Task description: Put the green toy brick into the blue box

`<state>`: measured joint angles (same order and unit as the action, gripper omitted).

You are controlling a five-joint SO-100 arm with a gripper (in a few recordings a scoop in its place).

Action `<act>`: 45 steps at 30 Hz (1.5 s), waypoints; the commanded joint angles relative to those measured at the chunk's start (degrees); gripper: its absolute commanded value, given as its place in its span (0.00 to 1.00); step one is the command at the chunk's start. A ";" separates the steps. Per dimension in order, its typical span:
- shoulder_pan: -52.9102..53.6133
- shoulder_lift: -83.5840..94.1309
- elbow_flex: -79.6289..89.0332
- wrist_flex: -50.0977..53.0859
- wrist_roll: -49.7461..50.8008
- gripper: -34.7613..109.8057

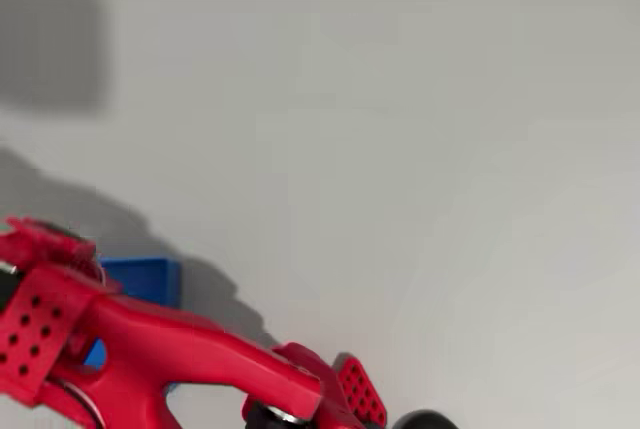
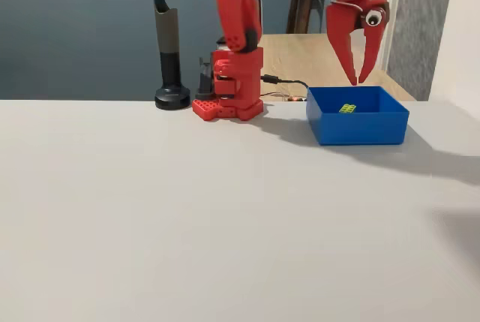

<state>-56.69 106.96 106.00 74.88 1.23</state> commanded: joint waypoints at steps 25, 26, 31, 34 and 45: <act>48.16 12.57 0.70 -4.75 4.04 0.24; 49.04 14.94 3.60 -5.98 3.16 0.24; 52.38 27.86 17.40 -9.23 -0.18 0.24; 52.82 35.24 23.99 -9.32 -0.44 0.24; 53.44 59.77 47.20 -12.74 -1.93 0.24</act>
<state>-3.08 158.91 149.33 62.93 -0.09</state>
